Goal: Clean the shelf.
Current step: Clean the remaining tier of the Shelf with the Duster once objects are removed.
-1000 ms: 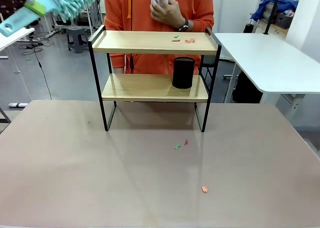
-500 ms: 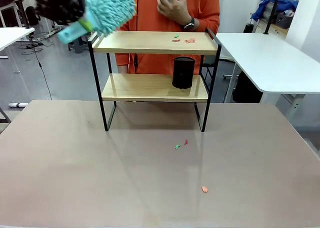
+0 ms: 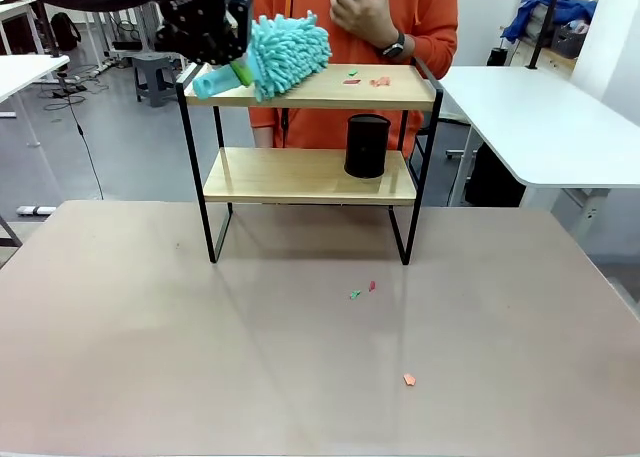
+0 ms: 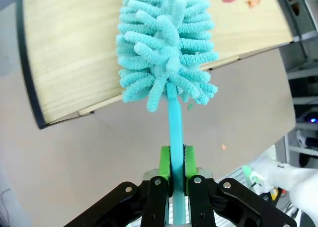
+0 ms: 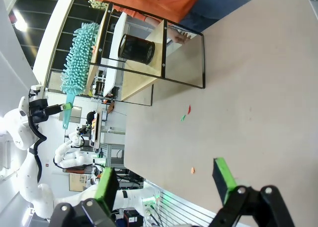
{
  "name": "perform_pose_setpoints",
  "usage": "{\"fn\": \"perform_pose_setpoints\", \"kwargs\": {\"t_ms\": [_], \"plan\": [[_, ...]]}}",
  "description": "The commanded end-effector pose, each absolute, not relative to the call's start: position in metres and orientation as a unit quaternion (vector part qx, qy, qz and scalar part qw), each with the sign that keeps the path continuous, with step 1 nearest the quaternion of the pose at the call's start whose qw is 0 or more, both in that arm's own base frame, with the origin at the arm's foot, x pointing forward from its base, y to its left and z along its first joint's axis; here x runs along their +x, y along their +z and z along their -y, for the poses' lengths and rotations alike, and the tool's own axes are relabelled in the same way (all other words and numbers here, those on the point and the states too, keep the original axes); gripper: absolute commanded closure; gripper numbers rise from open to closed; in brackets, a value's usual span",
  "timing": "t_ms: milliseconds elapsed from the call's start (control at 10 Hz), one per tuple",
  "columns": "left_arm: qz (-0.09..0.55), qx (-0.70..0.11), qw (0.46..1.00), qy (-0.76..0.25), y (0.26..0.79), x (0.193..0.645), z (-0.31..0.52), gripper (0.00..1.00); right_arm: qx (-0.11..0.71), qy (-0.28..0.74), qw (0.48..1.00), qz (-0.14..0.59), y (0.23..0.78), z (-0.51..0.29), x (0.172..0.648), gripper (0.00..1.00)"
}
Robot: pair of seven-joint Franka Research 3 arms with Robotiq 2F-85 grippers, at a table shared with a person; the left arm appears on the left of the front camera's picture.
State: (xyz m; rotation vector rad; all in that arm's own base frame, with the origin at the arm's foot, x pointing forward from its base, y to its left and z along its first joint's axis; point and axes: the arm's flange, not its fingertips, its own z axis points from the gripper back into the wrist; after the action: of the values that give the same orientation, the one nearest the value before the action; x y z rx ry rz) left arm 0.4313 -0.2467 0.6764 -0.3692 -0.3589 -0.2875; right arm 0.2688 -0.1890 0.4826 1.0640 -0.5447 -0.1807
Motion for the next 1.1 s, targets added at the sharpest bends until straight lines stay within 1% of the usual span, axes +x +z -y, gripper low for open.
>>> {"fn": "perform_pose_setpoints", "kwargs": {"t_ms": [0, 200, 300, 500, 600, 800, 1000], "plan": [[0.181, -0.204, 0.945, -0.183, 0.681, 0.424, 0.250, 0.88, 0.504, -0.077, 0.817, 0.269, 0.483, 0.189, 0.271, 0.00], [0.146, -0.202, 0.939, -0.236, 0.669, 0.421, 0.268, 0.88, 0.504, -0.077, 0.817, 0.269, 0.483, 0.189, 0.271, 0.00], [0.145, -0.202, 0.935, -0.254, 0.668, 0.419, 0.272, 0.88, 0.504, -0.077, 0.817, 0.269, 0.483, 0.189, 0.271, 0.00], [0.105, -0.229, 0.911, -0.327, 0.673, 0.411, 0.272, 0.88, 0.504, -0.077, 0.817, 0.269, 0.483, 0.189, 0.271, 0.00], [0.088, -0.233, 0.899, -0.360, 0.673, 0.408, 0.266, 0.88, 0.504, -0.077, 0.817, 0.269, 0.483, 0.189, 0.271, 0.00], [0.053, -0.213, 0.877, -0.427, 0.675, 0.401, 0.245, 0.88, 0.504, -0.077, 0.817, 0.269, 0.483, 0.189, 0.271, 0.00], [0.020, -0.204, 0.834, -0.512, 0.678, 0.385, 0.215, 0.88, 0.504, -0.077, 0.817, 0.269, 0.483, 0.189, 0.271, 0.00]]}}
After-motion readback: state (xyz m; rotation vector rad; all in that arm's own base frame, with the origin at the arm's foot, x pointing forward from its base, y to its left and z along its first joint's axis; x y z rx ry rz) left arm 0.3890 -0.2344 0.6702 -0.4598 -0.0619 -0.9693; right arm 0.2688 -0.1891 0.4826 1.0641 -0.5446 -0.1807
